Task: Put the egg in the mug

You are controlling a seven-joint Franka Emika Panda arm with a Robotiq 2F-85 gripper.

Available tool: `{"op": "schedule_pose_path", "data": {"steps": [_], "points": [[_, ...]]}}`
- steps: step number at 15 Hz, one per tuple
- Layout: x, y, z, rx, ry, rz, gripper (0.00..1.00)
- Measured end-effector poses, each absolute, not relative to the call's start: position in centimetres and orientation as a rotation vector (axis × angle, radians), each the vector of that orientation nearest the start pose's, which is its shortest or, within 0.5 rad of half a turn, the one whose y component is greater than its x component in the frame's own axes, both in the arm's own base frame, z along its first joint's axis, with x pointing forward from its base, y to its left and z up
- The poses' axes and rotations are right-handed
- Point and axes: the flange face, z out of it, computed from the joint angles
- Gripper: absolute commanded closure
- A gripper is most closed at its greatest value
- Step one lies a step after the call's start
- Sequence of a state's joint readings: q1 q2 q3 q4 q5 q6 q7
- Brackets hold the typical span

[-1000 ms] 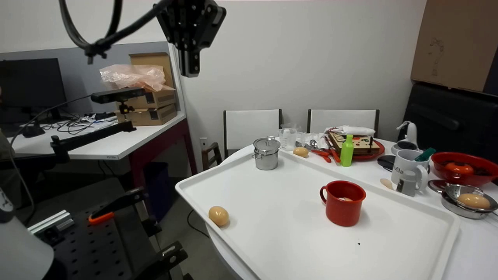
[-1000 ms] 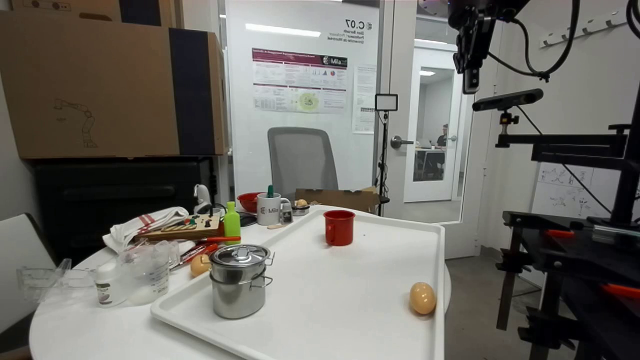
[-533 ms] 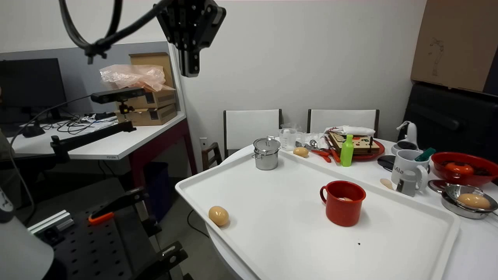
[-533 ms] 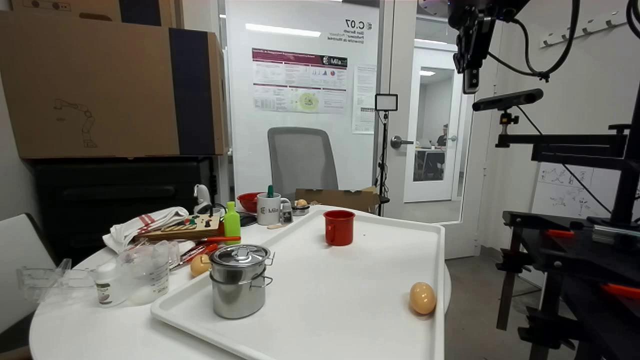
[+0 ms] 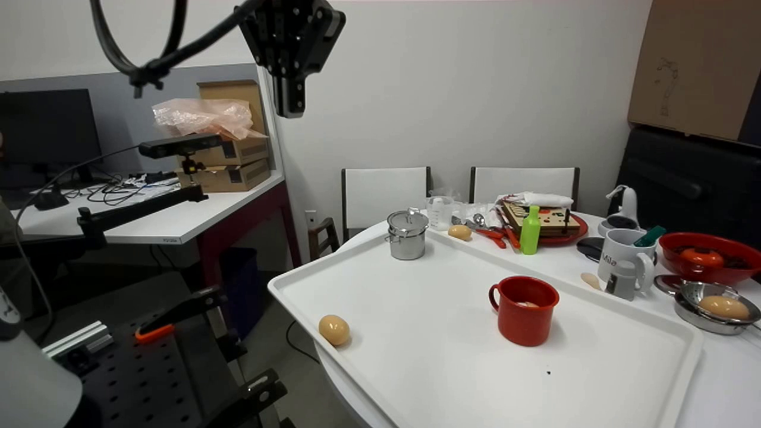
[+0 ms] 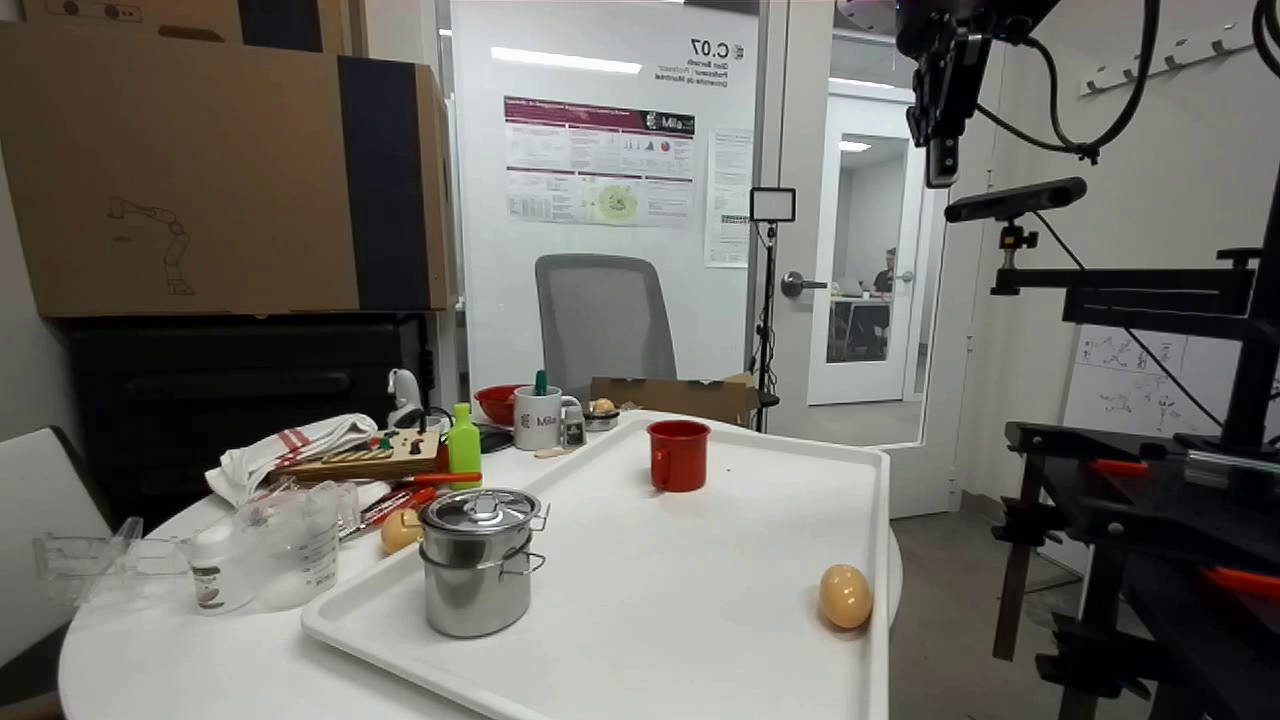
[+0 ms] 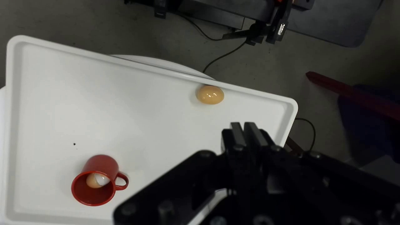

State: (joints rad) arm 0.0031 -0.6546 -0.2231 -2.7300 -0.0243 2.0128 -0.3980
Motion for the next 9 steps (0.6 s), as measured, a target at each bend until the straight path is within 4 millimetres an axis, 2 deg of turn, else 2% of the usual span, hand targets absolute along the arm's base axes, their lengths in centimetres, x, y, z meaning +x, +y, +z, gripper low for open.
{"op": "schedule_pose_path", "data": {"steps": [9], "points": [[32.41,-6.85,40.34,-2.990,-0.359,0.058,0.92]]}}
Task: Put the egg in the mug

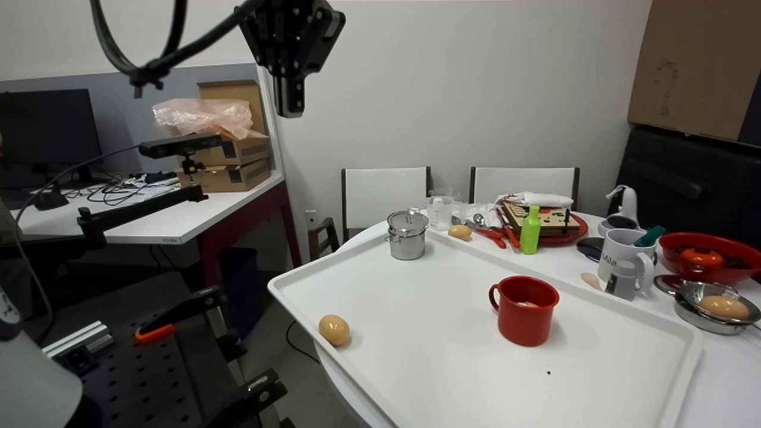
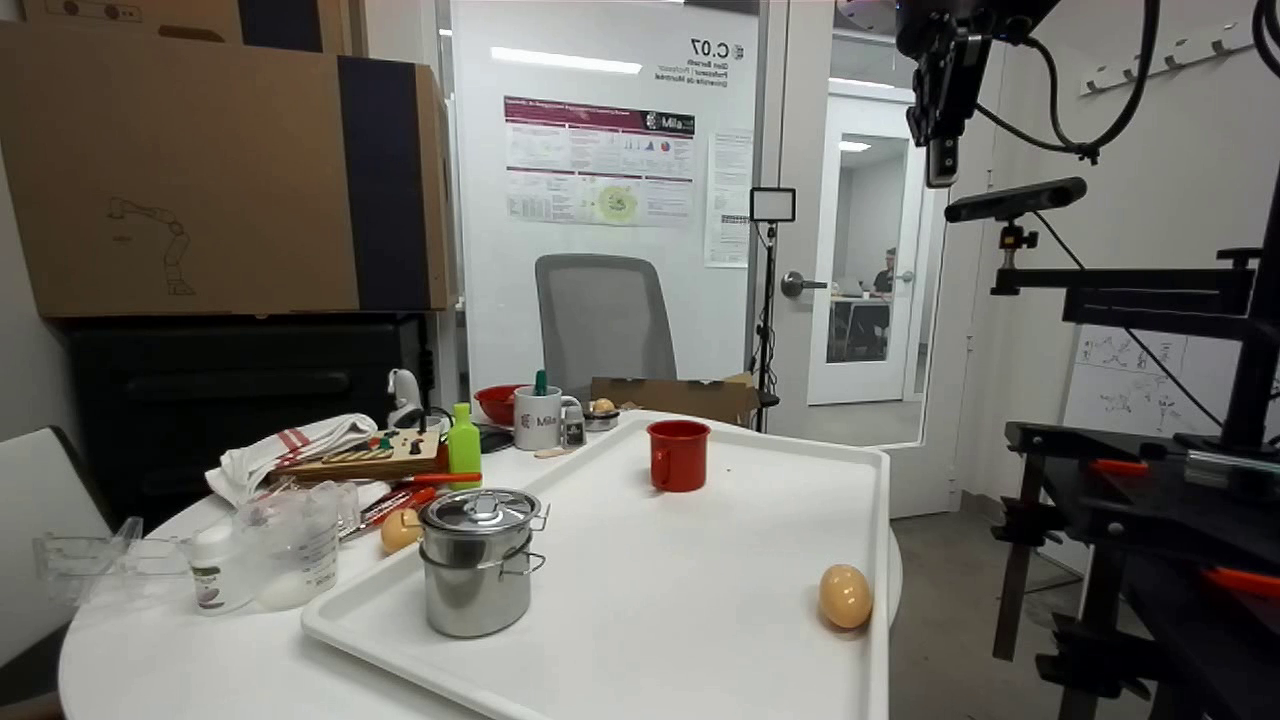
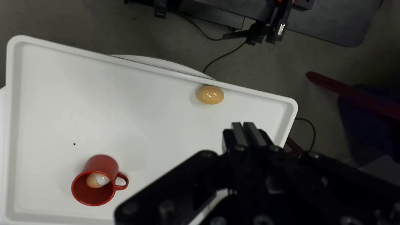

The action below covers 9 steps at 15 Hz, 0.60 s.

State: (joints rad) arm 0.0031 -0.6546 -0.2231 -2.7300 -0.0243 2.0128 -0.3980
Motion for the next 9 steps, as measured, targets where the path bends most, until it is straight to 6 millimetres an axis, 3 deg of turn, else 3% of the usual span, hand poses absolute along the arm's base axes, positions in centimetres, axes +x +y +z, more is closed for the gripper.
{"op": "schedule_pose_path", "data": {"steps": [9], "points": [[32.49,-7.28,40.51,-3.002,-0.333,0.035,0.92]]}}
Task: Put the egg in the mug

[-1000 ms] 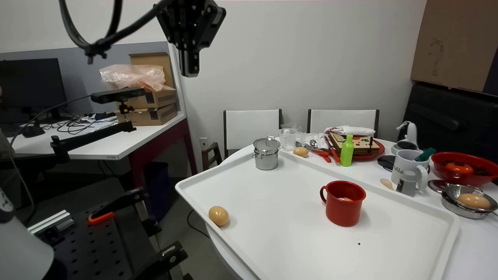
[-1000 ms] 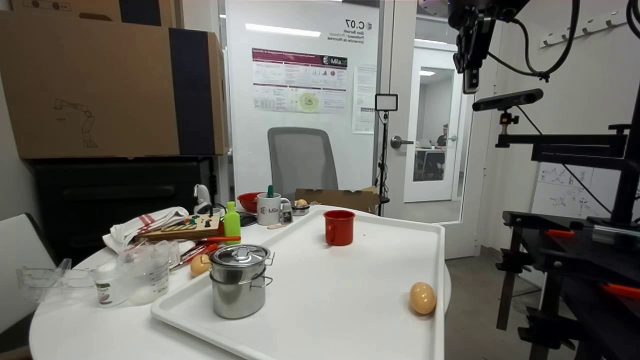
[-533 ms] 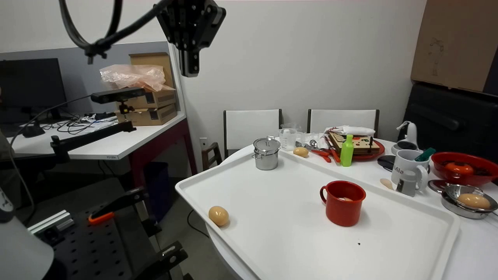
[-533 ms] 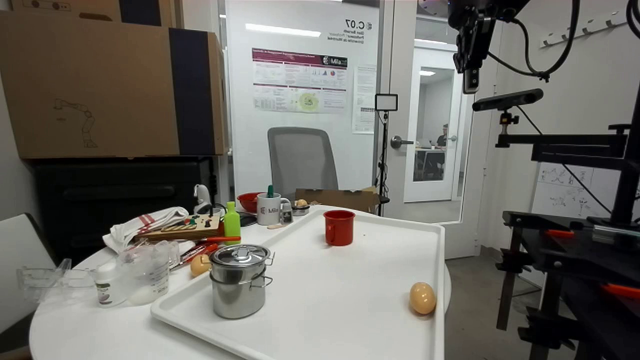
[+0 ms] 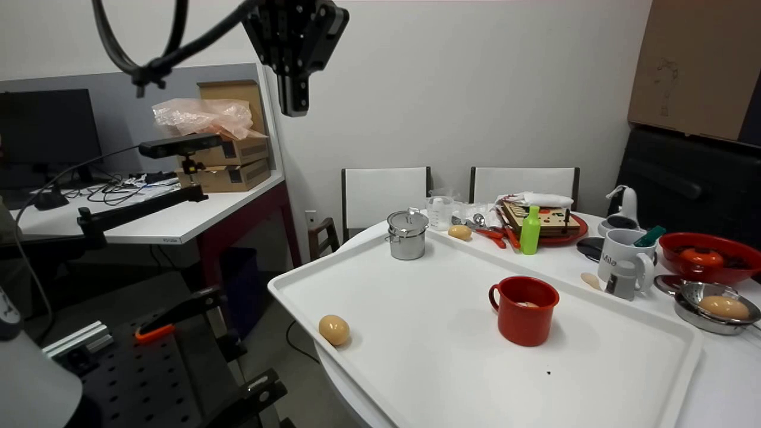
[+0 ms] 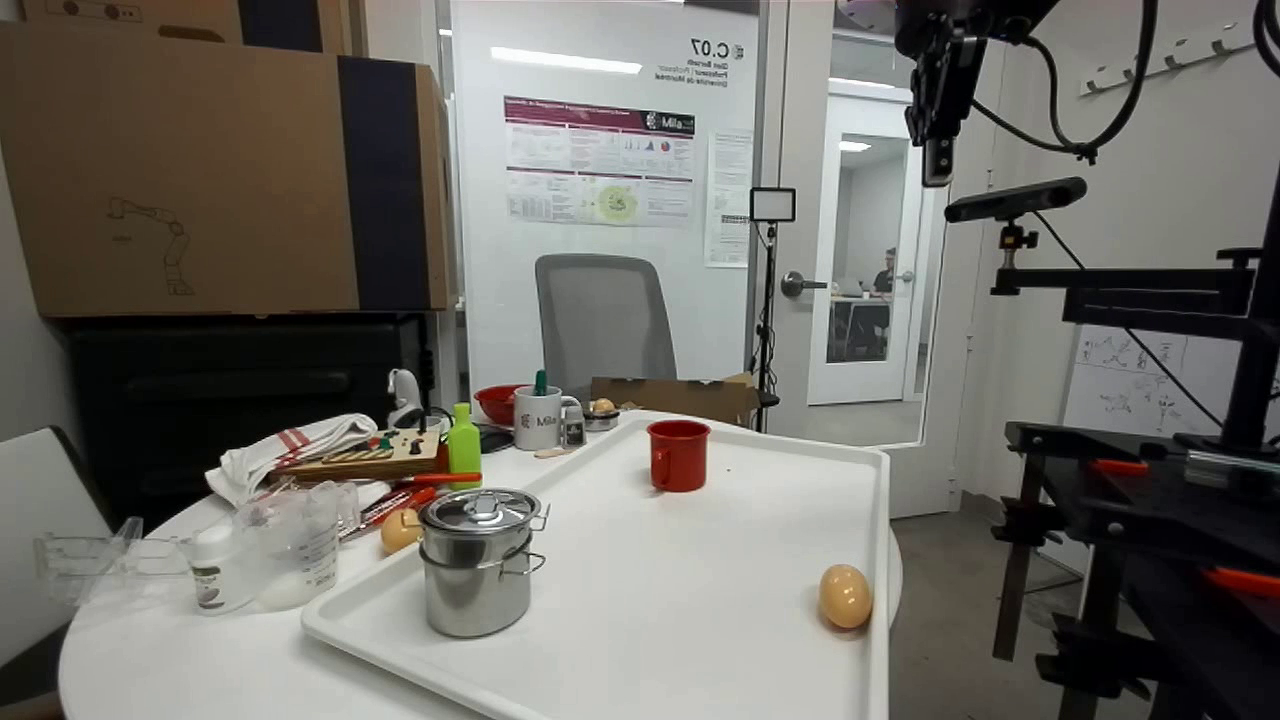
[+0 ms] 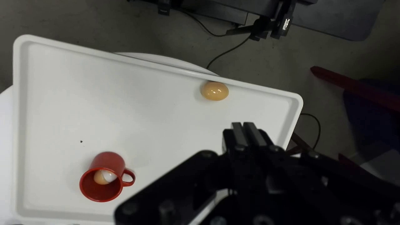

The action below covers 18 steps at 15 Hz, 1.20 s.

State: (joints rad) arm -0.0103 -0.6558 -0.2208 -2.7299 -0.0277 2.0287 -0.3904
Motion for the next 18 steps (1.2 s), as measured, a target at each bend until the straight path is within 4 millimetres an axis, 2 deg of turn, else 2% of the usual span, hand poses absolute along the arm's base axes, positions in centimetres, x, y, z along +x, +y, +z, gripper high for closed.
{"op": "schedule_pose_path", "data": {"steps": [5,8,13,18], "points": [[32.1,-10.6,41.6,-3.073,-0.132,-0.067,0.92],[31.4,-12.4,41.9,-3.100,-0.082,-0.071,0.92],[30.9,-13.7,42.0,-3.120,-0.072,-0.068,0.92],[30.7,-14.2,42.1,-3.121,-0.085,-0.069,0.92]]}}
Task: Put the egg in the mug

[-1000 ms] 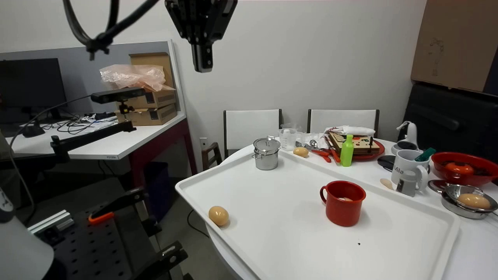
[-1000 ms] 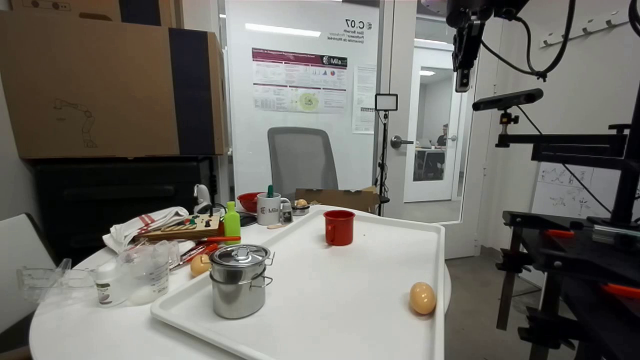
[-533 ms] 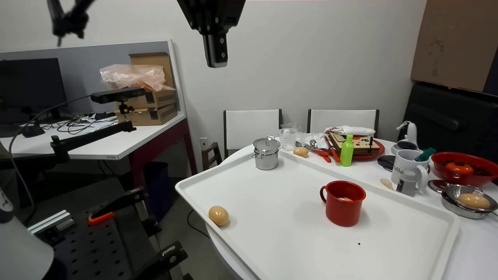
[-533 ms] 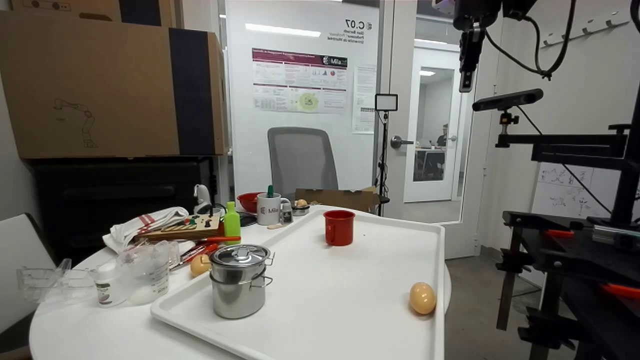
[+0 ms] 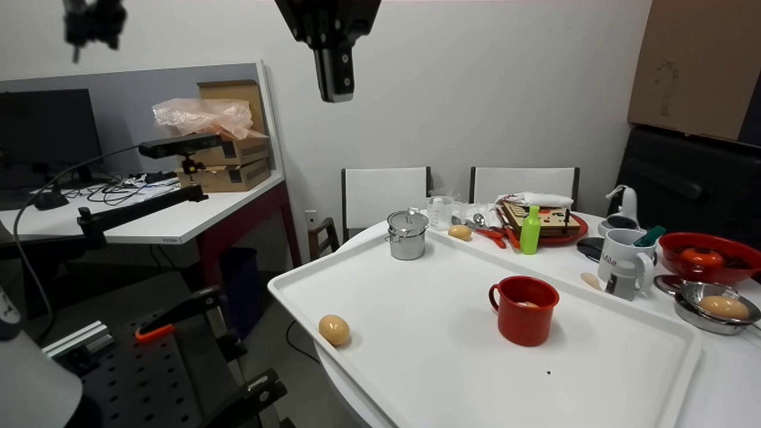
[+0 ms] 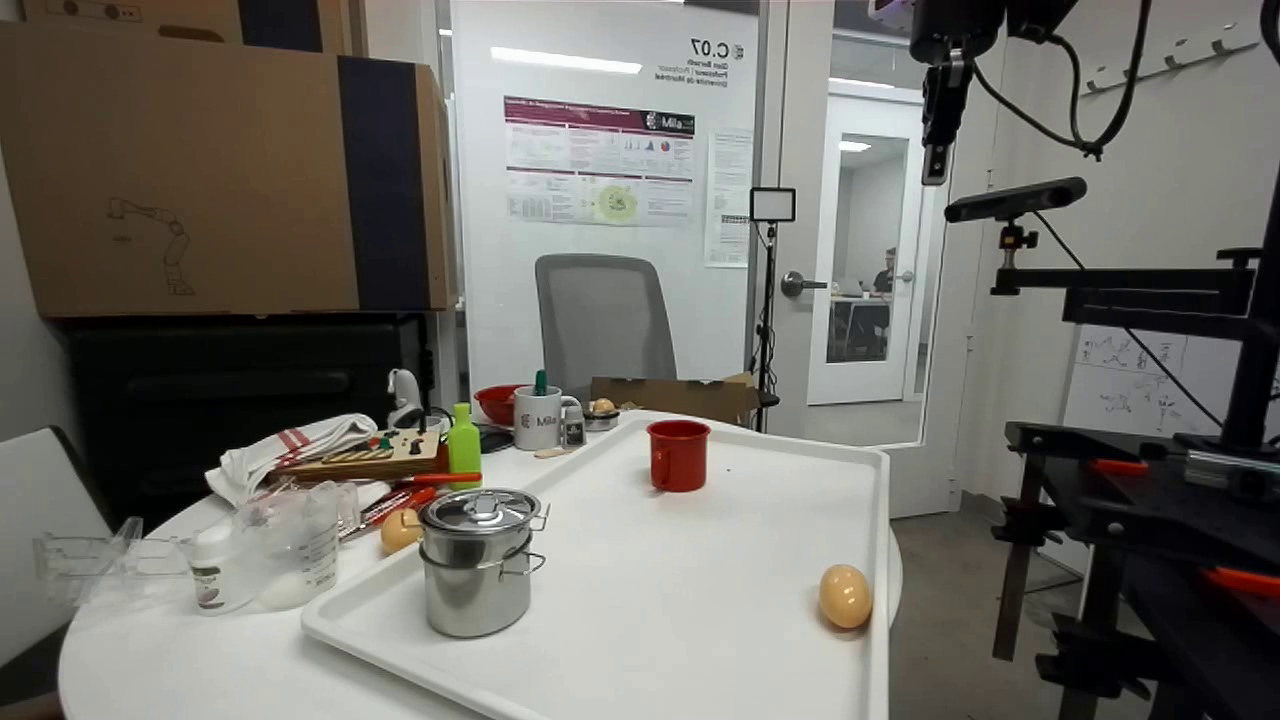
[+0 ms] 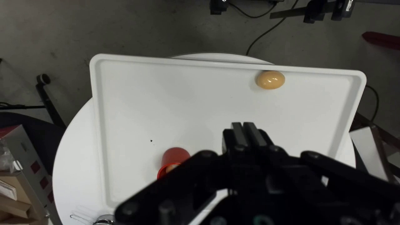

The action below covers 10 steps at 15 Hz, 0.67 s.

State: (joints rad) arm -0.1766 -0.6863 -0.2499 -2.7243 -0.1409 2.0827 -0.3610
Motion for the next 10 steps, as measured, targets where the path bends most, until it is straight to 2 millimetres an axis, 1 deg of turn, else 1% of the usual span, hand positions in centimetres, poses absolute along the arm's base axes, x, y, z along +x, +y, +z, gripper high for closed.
{"op": "schedule_pose_path", "data": {"steps": [10], "points": [[30.62,-14.34,41.98,-3.121,-0.127,-0.058,0.92]]}}
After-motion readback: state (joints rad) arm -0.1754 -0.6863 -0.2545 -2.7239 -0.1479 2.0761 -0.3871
